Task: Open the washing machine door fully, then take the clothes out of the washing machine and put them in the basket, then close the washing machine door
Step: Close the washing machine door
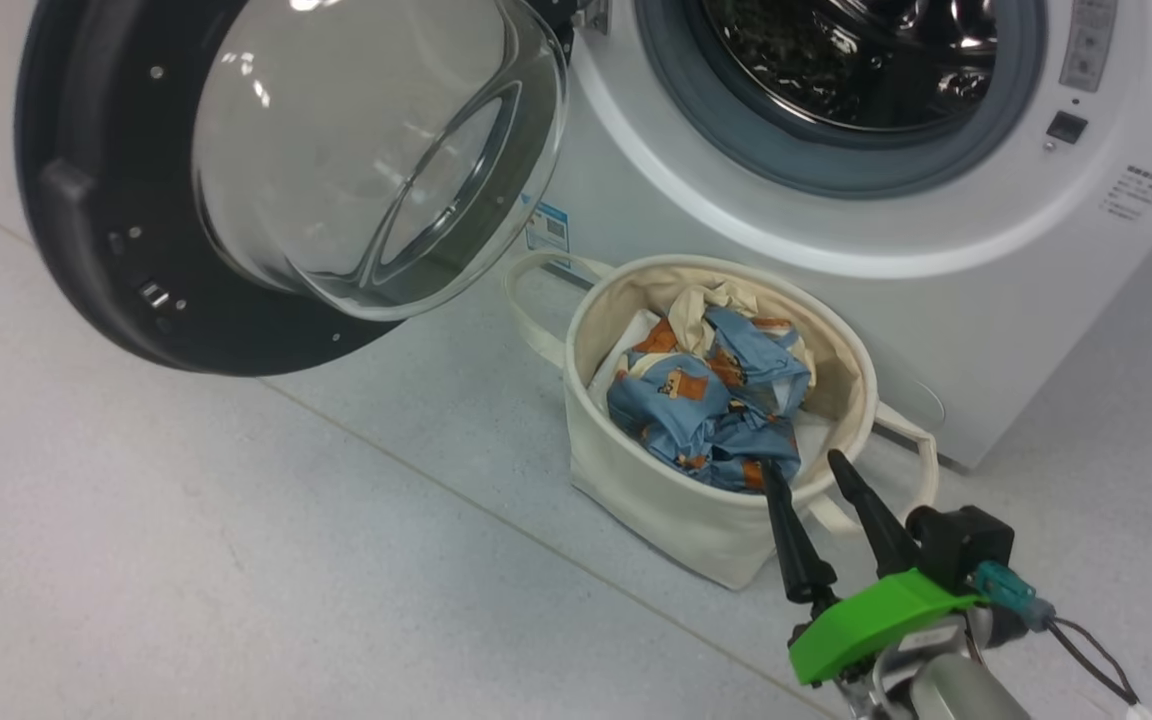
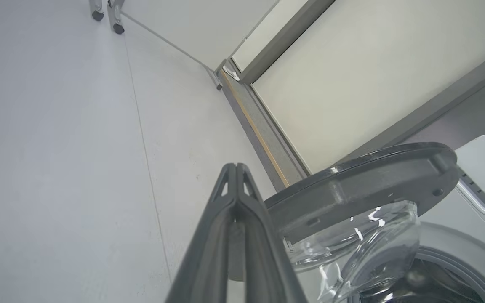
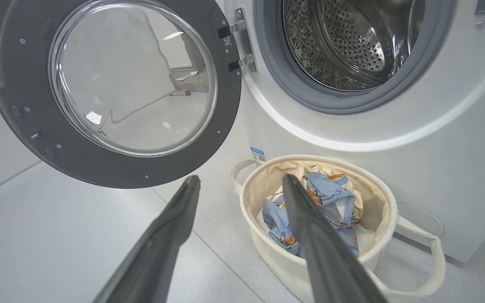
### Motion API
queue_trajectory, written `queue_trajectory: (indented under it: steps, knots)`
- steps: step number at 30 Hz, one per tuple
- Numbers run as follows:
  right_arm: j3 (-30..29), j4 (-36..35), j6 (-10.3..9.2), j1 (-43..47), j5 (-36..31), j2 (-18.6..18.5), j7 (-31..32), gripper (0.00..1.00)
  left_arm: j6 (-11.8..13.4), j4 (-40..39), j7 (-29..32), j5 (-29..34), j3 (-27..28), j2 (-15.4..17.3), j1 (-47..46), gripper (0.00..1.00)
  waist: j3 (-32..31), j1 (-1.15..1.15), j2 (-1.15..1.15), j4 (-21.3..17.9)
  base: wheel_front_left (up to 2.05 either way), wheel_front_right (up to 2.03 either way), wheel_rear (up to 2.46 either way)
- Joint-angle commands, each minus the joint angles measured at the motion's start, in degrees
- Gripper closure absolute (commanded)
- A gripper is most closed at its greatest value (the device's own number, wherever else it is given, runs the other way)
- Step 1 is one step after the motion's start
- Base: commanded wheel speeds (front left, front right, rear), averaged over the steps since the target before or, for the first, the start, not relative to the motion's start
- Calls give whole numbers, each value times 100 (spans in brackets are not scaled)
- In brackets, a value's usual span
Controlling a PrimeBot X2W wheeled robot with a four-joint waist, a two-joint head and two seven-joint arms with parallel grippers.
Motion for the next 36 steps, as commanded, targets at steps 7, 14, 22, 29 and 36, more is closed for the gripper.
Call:
queue_trajectory:
  steps: [7,14,22,29,36]
  knots:
    - [247,-197,5,-429,-50,-113,-71,0,-182,922,995,-647,382,932,-1334,100,264,0,0,-186,0,0,0]
    - [255,-218,5,-637,-137,-268,-71,0,-383,1965,1897,-1218,415,1227,-2349,100,652,0,0,-372,0,0,0]
    - [201,-281,5,-820,-264,-423,-71,0,-599,2755,2158,-1352,386,1517,-3149,100,1122,0,0,-590,0,0,0]
    - [94,-370,5,-930,-377,-523,-67,0,-713,3153,2143,-1388,356,1602,-3659,100,1488,0,0,-710,0,0,0]
    - [-71,-494,5,-911,-503,-589,-7,0,-793,3347,1795,-1339,273,1474,-4067,100,1765,0,0,-758,0,0,0]
